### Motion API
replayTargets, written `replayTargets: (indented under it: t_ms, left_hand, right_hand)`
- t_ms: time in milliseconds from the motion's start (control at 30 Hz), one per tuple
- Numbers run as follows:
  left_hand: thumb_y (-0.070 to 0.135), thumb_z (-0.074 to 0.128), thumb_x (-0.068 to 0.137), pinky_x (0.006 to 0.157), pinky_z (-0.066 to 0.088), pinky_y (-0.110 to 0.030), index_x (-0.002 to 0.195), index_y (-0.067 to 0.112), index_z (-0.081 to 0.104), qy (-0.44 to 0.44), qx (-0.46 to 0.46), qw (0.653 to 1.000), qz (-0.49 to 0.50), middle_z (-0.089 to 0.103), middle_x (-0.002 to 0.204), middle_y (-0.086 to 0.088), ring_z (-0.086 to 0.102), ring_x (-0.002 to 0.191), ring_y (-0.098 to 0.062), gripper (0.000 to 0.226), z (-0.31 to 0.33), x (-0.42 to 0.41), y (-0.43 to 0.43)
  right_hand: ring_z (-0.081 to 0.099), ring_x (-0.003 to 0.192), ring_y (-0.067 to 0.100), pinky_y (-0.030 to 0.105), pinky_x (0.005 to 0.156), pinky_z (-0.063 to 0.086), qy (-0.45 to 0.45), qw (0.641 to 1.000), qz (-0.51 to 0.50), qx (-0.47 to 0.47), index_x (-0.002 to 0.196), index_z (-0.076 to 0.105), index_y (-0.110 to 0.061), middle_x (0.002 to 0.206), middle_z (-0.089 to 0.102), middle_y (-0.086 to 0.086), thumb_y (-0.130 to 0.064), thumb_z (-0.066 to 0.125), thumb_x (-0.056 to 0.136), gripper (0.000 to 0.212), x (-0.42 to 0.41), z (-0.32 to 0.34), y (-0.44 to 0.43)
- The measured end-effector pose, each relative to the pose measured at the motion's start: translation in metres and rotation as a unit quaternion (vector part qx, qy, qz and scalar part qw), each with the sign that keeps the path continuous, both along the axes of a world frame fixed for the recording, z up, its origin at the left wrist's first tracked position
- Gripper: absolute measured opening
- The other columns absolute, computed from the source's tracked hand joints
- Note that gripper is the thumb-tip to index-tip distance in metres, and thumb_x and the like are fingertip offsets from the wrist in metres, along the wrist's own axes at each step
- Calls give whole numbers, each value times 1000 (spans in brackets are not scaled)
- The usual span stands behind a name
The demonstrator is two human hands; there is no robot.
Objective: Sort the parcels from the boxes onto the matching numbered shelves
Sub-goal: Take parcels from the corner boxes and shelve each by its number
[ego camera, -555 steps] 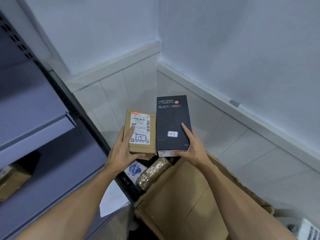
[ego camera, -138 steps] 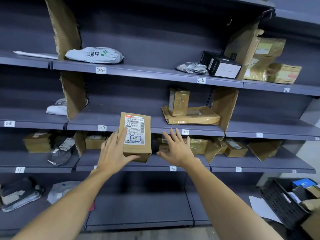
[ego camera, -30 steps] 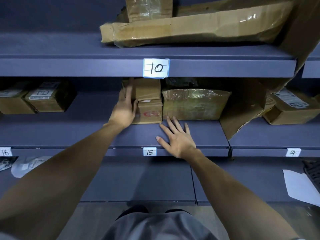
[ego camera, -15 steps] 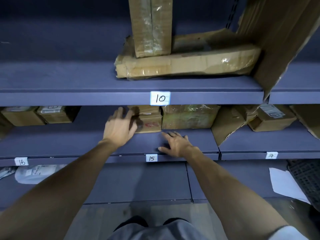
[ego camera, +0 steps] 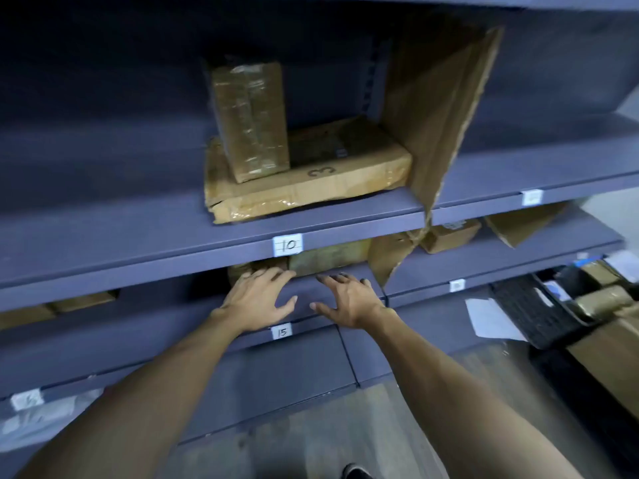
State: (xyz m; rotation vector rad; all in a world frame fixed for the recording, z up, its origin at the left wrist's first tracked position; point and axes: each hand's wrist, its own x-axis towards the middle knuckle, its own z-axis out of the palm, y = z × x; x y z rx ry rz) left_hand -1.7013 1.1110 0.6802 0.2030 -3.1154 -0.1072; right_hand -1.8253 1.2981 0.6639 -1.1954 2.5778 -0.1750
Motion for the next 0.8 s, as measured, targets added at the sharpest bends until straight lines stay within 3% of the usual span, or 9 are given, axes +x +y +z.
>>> replayTargets:
  t_ms: [333, 633, 800]
  left_hand:
    - [68, 14, 81, 104, 33, -39, 144, 25, 46, 26, -6, 989, -148, 54, 138, 3, 49, 129, -20, 83, 30, -57, 98]
    - [60, 31, 87, 94, 45, -40, 132, 19, 61, 76, 4, 969, -237, 65, 123, 1, 63, 113, -23, 68, 53, -109, 222]
    - [61, 29, 86, 95, 44, -41, 134, 21, 58, 82, 3, 960, -266, 64, 125, 2, 62, 114, -22, 69, 65, -143, 289]
  right_hand:
    - [34, 143, 26, 51, 114, 27, 51, 985, -166, -11, 154, 34, -26, 152, 46, 4, -71, 33, 96, 73, 6, 43, 127]
    - [29, 147, 24, 50, 114, 27, 71, 960, -269, -20, 154, 33, -25, 155, 42, 3, -72, 31, 95, 75, -7, 68, 258]
    - [29, 147, 25, 50, 114, 27, 77, 948, -308, -25, 156, 30, -24, 156, 42, 3, -70, 31, 97, 75, -24, 77, 326]
